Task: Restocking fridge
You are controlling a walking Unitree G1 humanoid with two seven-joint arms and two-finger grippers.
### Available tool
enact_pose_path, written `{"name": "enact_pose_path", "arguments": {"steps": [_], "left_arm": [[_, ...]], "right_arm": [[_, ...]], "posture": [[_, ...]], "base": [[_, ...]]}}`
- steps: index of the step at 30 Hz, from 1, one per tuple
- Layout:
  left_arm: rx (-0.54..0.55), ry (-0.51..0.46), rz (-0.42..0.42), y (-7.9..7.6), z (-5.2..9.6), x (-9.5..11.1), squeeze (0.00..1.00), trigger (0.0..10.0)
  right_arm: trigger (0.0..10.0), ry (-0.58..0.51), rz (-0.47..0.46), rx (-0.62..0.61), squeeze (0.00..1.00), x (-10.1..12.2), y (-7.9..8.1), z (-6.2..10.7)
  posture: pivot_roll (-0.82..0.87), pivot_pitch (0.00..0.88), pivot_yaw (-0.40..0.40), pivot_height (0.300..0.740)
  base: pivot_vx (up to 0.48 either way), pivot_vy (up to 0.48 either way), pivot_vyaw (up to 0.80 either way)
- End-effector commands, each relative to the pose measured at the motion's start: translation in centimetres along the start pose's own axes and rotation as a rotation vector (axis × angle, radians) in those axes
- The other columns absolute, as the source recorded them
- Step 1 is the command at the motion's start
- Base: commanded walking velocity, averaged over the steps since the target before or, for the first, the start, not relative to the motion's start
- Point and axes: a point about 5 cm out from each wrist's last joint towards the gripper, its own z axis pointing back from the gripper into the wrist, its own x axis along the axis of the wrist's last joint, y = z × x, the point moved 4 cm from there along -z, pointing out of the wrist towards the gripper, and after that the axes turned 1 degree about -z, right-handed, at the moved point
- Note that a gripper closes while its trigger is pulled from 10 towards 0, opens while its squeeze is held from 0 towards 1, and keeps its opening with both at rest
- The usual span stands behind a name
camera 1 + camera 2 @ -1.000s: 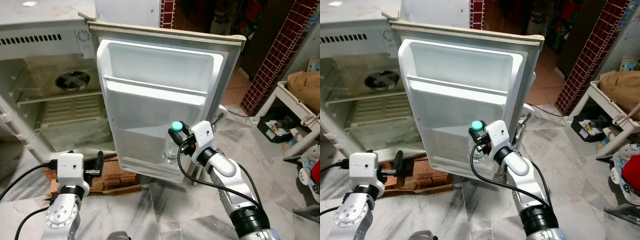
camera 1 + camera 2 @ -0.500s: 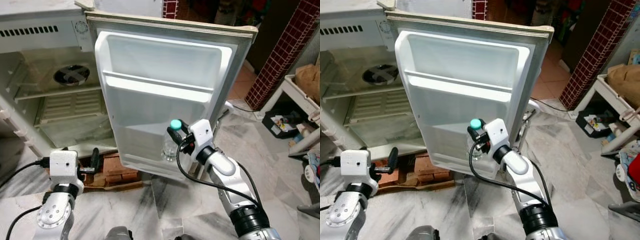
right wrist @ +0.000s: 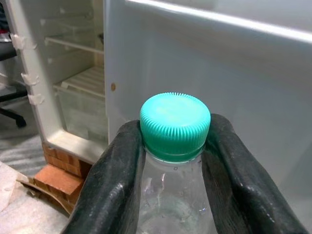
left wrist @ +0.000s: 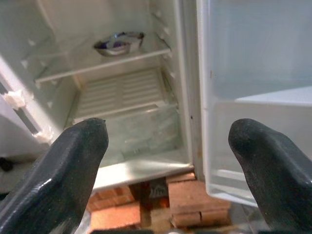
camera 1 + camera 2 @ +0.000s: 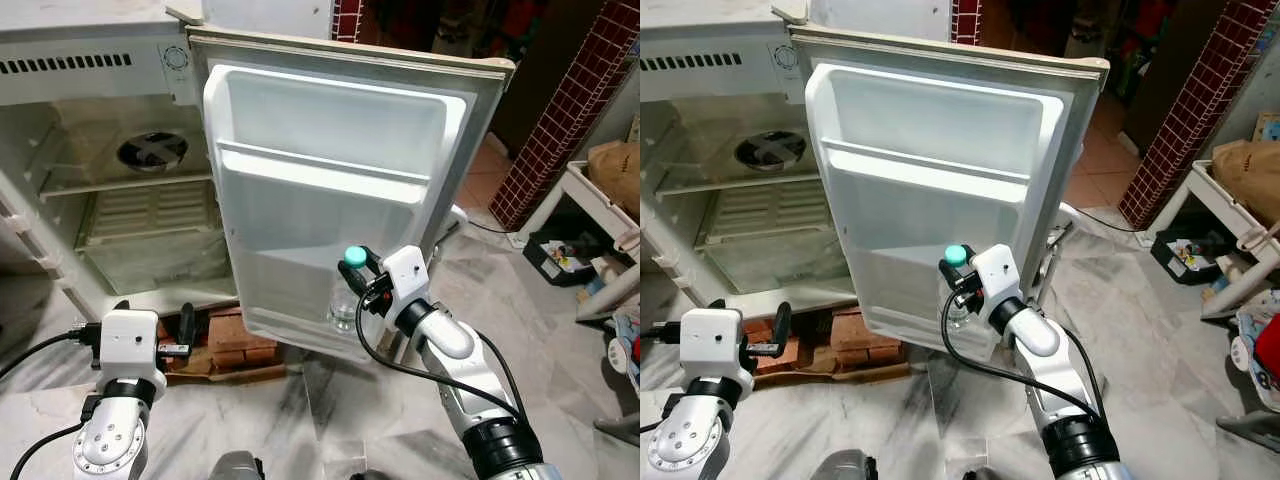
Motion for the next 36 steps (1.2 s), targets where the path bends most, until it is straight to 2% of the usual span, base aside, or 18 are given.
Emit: {"name": "enact_pose_path", "arguments": {"steps": [1, 4, 15, 28, 36], "left_arm": [[0.023, -0.025, -0.02, 0.4, -0.1, 0.6, 0.0, 10.0], [0.03, -0.021, -0.023, 0.6, -0.2, 0.6, 0.0, 10.0], [0.02, -0.024, -0.026, 0.1, -0.6, 0.8, 0.0, 10.0], [0.051, -0.012, -0.041, 0.9, -1.0, 0.8, 0.0, 10.0], [0.059, 0.002, -0.044, 1.1, -1.0, 0.3, 0.0, 10.0]], "right_arm": [[10.0, -0.032, 0.018, -0.004, 0.0, 0.9, -0.3, -0.1], [10.0, -0.037, 0.02, -0.009, 0.0, 1.0, -0.4, -0.2], [10.0, -0.049, 0.028, -0.036, 0.0, 1.3, -0.9, -0.3], [10.0, -0.057, 0.032, -0.054, 0.0, 1.4, -1.0, -0.5], [10.0, -0.085, 0.026, -0.008, 0.0, 2.0, -0.3, -0.9]], "posture": [[0.08, 0.0, -0.052, 0.626], [0.08, 0.0, -0.052, 0.606], [0.07, 0.0, -0.049, 0.606], [0.07, 0.0, -0.045, 0.606], [0.08, 0.0, -0.043, 0.606]], "base": [[0.0, 0.0, 0.0], [0.0, 0.0, 0.0], [0.0, 0.0, 0.0], [0.0, 0.0, 0.0], [0.16, 0.0, 0.0]]}}
